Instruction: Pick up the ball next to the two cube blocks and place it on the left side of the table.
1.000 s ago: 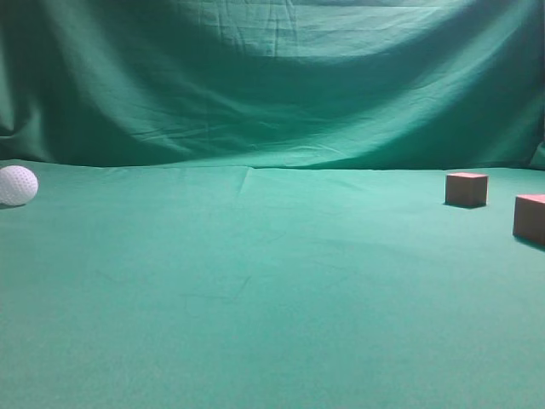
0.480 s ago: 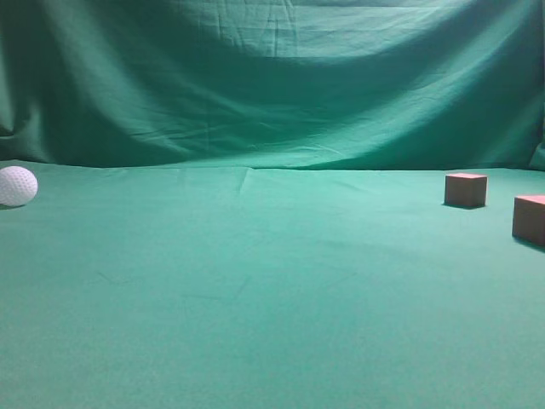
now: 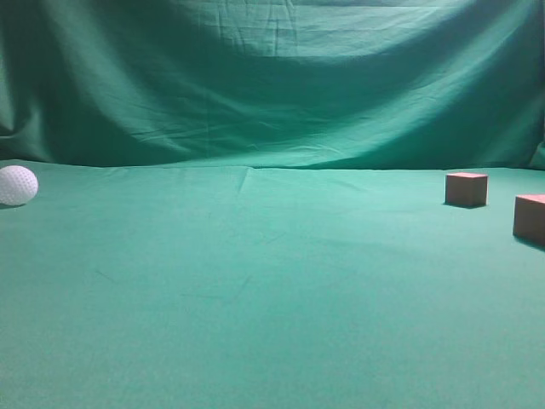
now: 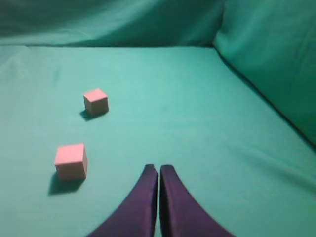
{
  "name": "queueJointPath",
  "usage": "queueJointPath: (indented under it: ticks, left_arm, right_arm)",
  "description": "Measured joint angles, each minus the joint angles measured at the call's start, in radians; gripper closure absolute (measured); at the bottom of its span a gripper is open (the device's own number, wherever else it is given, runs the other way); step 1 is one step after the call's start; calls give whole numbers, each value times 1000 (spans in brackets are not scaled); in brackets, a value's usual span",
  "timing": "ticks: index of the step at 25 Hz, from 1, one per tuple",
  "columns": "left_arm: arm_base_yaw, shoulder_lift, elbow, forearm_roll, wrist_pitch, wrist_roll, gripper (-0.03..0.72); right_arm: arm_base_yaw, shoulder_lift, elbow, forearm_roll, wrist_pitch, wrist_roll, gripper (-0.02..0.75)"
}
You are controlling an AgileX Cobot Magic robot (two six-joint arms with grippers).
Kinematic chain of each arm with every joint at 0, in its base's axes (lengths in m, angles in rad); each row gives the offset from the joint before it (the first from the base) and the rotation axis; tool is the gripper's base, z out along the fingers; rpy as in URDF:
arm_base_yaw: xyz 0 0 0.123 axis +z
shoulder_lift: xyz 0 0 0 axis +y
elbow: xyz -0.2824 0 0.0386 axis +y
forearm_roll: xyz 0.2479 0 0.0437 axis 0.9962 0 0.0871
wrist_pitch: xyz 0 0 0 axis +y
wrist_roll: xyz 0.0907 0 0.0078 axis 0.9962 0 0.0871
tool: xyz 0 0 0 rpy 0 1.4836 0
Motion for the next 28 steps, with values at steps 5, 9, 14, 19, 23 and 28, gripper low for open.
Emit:
queueJointPath:
  ticks: [5,9,14,19,23,28]
  left_arm:
    - [0,0,0,0,0,0,688]
    - [0,0,0,0,0,0,688]
    - [0,0,0,0,0,0,688]
    - [0,0,0,0,0,0,688]
    - [0,0,0,0,0,0,688]
    - [0,0,0,0,0,0,688]
  right_arm:
    - [-5,0,0,0,48,15,738]
    - [-5,0,0,0,50,15,738]
    - [-5,0,0,0,50,15,738]
    - [-5,0,0,0,50,15,738]
    - [-5,0,0,0,50,15,738]
    - [-5,0,0,0,50,15,738]
